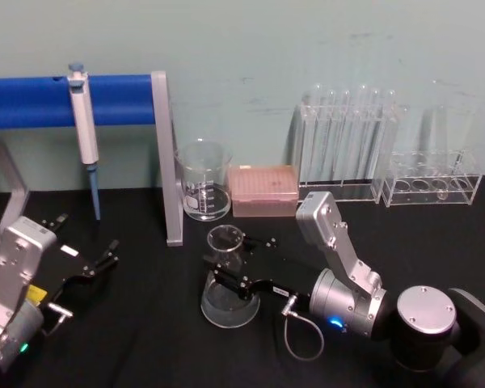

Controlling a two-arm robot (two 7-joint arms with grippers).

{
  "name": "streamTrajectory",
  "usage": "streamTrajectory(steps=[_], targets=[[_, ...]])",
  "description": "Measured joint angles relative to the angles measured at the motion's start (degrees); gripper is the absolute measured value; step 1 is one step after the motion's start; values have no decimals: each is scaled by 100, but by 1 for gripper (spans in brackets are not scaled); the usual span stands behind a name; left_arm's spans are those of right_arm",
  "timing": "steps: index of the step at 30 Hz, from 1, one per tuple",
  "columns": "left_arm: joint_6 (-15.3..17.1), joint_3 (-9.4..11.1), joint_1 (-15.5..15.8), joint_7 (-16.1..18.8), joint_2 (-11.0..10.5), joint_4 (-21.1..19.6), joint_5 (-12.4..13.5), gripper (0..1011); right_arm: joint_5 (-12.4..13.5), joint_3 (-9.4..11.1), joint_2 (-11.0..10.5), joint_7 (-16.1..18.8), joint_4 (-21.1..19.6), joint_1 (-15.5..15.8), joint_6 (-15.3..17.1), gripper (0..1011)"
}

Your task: Grasp the erlenmeyer flask with one hand, shake it three times, then place it back.

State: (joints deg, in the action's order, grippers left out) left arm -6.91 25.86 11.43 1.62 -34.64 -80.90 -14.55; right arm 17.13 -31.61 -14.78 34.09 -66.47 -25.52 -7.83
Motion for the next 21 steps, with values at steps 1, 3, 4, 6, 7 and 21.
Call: streamTrajectory(steps=[1, 3, 4, 6, 7, 21], targets=[[0, 0, 0, 0, 0, 0, 0, 1001, 2, 0, 1, 0, 0, 1, 6, 452], [0, 0, 0, 0, 0, 0, 0, 1001, 13, 0, 5, 2, 8, 4, 26, 452], [0, 0, 0, 0, 0, 0, 0, 1001, 22, 0, 8, 5, 17, 6, 35, 452], [0, 0, 0, 0, 0, 0, 0, 1001, 35, 2, 12, 9, 22, 10, 44, 451], [0, 0, 0, 0, 0, 0, 0, 1001, 49, 3, 13, 12, 22, 17, 51, 452], [0, 0, 0, 0, 0, 0, 0, 1001, 131, 12, 6, 21, 23, 42, 117, 452]])
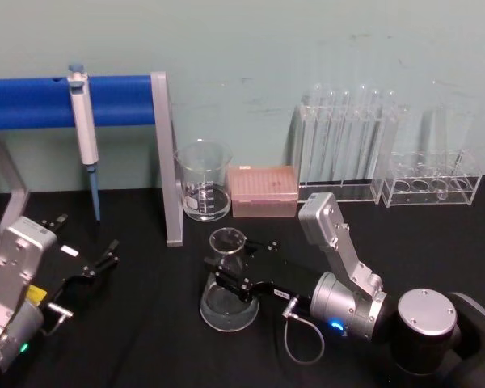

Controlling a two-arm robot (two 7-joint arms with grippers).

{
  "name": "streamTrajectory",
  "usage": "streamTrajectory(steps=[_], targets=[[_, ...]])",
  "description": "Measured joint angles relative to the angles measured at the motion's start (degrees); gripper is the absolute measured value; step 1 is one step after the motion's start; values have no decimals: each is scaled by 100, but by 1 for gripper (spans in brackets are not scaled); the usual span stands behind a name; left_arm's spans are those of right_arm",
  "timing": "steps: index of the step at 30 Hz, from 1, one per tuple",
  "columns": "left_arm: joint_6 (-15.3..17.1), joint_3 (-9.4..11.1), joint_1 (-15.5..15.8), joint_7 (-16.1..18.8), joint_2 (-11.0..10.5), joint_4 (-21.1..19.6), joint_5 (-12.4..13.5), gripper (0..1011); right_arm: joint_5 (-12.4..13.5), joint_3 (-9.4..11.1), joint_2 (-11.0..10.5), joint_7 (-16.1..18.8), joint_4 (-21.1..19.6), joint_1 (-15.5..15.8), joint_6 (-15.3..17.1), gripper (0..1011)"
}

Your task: Grasp the erlenmeyer flask with one hand, shake it three times, then place it back.

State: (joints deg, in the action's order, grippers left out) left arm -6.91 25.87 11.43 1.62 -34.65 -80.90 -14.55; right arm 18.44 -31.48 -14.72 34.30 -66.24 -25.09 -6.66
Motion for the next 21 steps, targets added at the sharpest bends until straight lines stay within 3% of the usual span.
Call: streamTrajectory(steps=[21], targets=[[0, 0, 0, 0, 0, 0, 0, 1001, -13, -7, -10, 1, -14, 5, 18, 452]])
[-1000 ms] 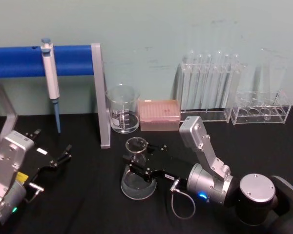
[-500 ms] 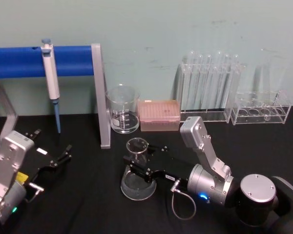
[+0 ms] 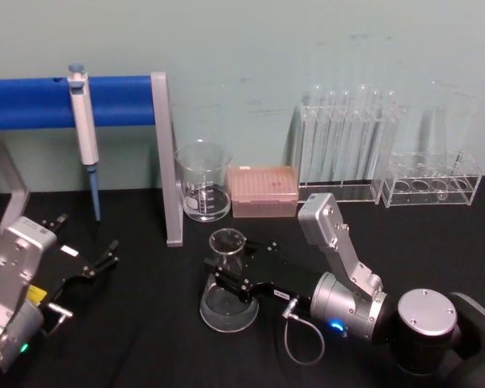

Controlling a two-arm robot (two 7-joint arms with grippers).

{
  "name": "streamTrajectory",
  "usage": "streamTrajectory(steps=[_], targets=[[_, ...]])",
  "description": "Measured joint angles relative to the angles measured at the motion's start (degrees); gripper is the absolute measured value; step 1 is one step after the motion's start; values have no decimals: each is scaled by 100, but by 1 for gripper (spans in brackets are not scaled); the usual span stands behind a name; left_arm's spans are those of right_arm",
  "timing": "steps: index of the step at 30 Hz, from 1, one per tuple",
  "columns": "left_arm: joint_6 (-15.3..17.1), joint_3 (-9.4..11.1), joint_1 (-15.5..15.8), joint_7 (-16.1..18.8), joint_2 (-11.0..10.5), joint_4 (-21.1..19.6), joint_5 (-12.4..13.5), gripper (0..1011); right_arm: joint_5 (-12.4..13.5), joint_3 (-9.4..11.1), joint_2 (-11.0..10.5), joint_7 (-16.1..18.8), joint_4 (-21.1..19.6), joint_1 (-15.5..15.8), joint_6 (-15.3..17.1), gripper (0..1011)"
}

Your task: Grasp the erlenmeyer flask with one hand, shake it three times, then place it back.

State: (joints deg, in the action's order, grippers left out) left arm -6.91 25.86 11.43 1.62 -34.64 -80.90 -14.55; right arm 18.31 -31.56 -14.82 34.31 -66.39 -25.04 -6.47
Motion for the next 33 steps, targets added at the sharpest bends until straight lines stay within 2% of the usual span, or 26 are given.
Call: streamTrajectory(steps=[7, 10, 20, 24, 27, 33], targets=[[0, 0, 0, 0, 0, 0, 0, 1001, -2, -1, 0, 0, 3, 0, 1, 452], [0, 0, 0, 0, 0, 0, 0, 1001, -12, -12, -5, 2, 10, 5, 16, 488], [0, 0, 0, 0, 0, 0, 0, 1001, -17, -9, -1, 4, 11, 4, 18, 841], [0, 0, 0, 0, 0, 0, 0, 1001, -17, -8, 0, 4, 11, 3, 15, 941], [0, 0, 0, 0, 0, 0, 0, 1001, -17, -6, 0, 4, 11, 2, 13, 999], [0, 0, 0, 0, 0, 0, 0, 1001, -17, -2, 0, 3, 9, 0, 9, 1003]])
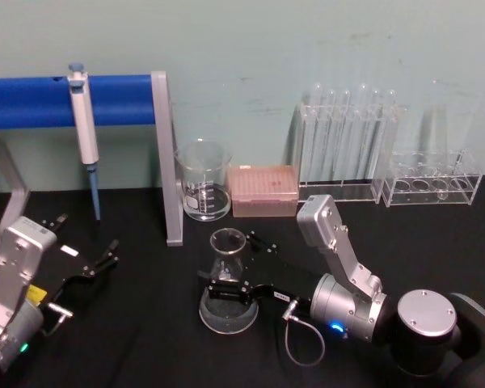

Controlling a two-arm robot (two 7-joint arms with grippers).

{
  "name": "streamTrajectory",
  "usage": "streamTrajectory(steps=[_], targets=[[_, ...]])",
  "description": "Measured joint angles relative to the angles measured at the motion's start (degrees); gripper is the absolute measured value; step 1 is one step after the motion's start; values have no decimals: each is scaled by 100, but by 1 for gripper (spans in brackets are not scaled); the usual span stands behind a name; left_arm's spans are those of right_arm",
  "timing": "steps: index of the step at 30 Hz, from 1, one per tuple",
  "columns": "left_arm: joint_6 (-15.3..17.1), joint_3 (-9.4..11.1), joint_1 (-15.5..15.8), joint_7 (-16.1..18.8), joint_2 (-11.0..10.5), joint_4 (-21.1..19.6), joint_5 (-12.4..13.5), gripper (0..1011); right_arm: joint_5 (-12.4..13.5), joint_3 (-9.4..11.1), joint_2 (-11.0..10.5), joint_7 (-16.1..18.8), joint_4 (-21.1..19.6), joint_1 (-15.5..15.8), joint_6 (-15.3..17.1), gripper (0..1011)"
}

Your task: Grasp the erlenmeyer flask with one hand, shake it three times, then place it back.

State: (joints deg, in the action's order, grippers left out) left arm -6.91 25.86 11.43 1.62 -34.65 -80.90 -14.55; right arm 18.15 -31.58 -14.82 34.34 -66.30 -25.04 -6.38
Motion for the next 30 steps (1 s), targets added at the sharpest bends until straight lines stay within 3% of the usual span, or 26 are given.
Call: streamTrajectory(steps=[10, 19, 30], targets=[[0, 0, 0, 0, 0, 0, 0, 1001, 11, 0, -8, 2, -15, 0, 2, 1003], [0, 0, 0, 0, 0, 0, 0, 1001, 220, 34, -183, 180, -253, 74, 181, 1003], [0, 0, 0, 0, 0, 0, 0, 1000, 555, 155, -687, 182, -980, 462, 504, 1003]])
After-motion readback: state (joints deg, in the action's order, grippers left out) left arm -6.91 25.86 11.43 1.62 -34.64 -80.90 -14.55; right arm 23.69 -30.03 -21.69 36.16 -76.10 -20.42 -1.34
